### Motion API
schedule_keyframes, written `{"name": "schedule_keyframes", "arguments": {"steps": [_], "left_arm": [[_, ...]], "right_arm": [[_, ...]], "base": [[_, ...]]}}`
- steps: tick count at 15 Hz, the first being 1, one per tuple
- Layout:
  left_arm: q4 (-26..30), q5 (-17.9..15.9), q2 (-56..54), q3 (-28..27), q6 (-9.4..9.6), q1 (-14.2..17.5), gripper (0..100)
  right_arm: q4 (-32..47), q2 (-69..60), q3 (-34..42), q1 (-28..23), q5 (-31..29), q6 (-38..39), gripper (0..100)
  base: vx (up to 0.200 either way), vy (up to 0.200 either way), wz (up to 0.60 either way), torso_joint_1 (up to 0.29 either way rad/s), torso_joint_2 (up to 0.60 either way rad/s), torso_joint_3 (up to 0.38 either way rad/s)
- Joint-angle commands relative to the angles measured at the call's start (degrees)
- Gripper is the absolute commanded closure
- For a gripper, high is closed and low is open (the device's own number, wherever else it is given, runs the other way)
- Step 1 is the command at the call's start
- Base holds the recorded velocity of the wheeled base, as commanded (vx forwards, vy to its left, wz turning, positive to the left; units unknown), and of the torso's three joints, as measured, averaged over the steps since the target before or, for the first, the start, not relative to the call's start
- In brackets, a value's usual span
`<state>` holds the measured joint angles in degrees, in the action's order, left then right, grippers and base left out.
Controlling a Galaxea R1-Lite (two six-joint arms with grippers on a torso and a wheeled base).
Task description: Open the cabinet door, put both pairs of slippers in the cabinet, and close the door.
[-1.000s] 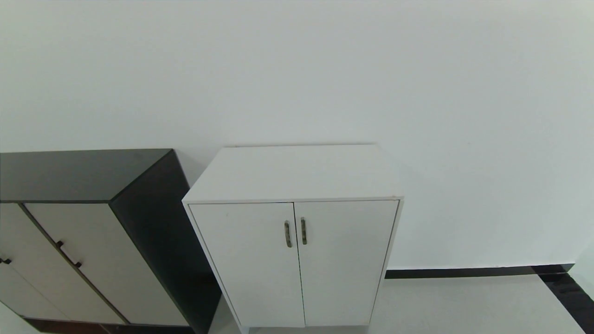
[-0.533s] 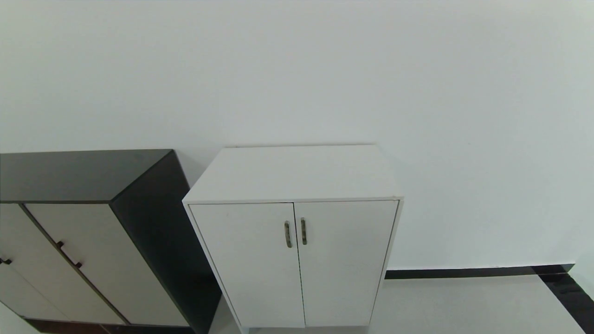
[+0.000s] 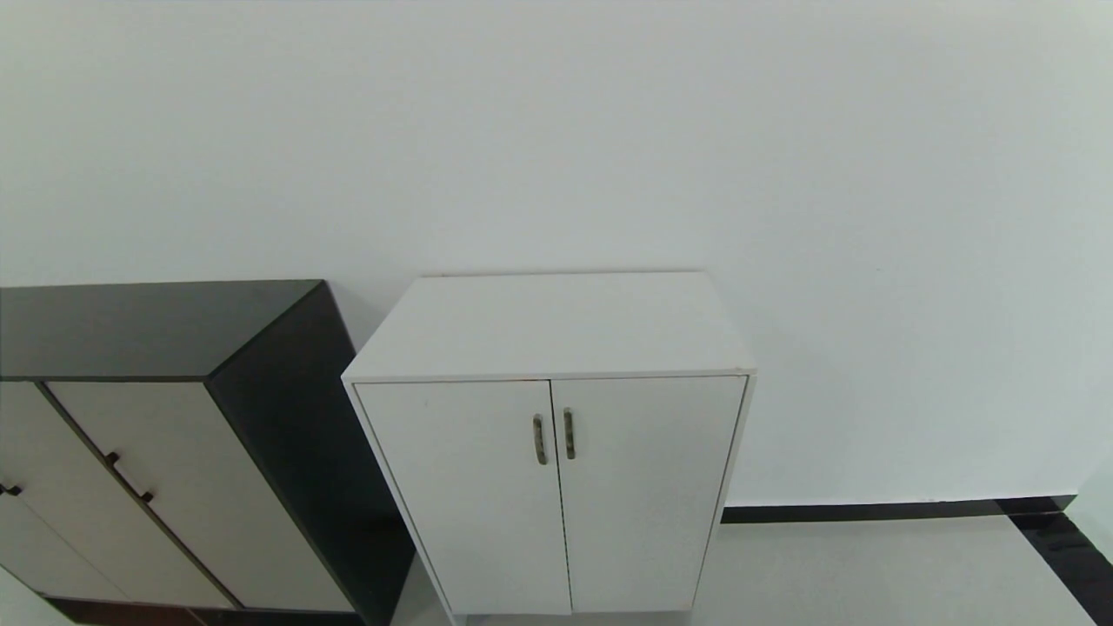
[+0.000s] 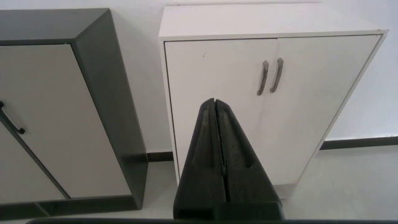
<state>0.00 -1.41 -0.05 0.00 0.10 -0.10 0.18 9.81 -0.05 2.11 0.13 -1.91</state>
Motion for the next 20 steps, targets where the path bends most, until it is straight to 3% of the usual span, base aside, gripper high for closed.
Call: {"name": "schedule_keyframes", "arguments": {"steps": [1, 20], "left_arm": [[0.0, 0.0, 0.0, 0.0, -0.01, 0.0, 100], [0.0, -0.1, 0.0, 0.0, 0.08, 0.0, 100]], "right_arm": [[0.0, -8.4, 0.0, -1.8, 0.0, -0.1, 100], [-0.1, -9.8, 0.0, -2.0, 0.0, 1.6, 100]], "base": [[0.000, 0.000, 0.00, 0.000, 0.00, 0.000], [0.000, 0.000, 0.00, 0.000, 0.00, 0.000]]}}
